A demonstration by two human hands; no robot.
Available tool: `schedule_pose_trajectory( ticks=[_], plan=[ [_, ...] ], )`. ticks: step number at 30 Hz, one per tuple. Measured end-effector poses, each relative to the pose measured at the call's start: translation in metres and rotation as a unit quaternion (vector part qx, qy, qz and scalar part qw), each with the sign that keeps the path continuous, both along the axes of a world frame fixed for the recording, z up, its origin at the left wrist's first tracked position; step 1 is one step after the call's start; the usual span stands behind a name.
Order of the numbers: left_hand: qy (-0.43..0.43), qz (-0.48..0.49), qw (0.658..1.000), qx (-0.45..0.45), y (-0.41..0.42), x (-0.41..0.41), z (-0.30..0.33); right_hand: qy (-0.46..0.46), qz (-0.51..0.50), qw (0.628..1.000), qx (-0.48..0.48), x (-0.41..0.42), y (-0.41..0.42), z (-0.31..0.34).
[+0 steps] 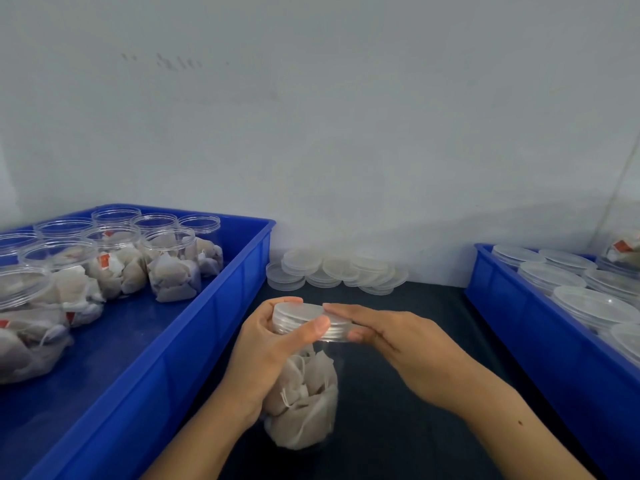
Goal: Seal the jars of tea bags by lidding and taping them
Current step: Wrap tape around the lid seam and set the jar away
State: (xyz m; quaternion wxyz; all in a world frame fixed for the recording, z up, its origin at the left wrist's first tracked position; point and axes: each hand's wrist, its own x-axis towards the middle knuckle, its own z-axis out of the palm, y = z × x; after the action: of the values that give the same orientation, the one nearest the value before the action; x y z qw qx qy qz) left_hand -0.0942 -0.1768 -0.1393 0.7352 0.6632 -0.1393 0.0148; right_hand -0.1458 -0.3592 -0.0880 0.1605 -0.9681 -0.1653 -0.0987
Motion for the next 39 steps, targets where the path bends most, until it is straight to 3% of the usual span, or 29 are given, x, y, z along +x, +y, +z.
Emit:
schedule_pose_trajectory(
  ticks=[6, 13, 16, 21, 28, 39],
  plan=[
    [0.004, -0.034, 0.999, -0.001, 0.001, -0.001, 0.0, -0.078, -0.032, 0.996, -0.038, 0.001, -0.001, -0.003],
    [0.034, -0.019, 0.999, 0.011, -0.002, -0.005, 0.0, -0.144, -0.098, 0.965, -0.199, 0.003, 0.003, 0.0],
    [0.039, -0.03, 0.999, 0.0, -0.003, -0.006, 0.001, -0.119, -0.08, 0.976, -0.163, 0.003, 0.006, -0.002],
    [0.017, -0.02, 1.0, 0.016, -0.006, -0.006, -0.001, -0.055, -0.037, 0.998, -0.002, 0.007, 0.005, -0.013],
    [-0.032, 0.034, 0.989, 0.137, -0.007, -0.006, 0.0, -0.095, -0.002, 0.995, 0.012, 0.004, 0.014, -0.013],
    [0.002, 0.047, 0.999, 0.02, -0.006, -0.002, -0.002, 0.003, -0.015, 0.998, 0.056, -0.013, 0.021, 0.008]
  ],
)
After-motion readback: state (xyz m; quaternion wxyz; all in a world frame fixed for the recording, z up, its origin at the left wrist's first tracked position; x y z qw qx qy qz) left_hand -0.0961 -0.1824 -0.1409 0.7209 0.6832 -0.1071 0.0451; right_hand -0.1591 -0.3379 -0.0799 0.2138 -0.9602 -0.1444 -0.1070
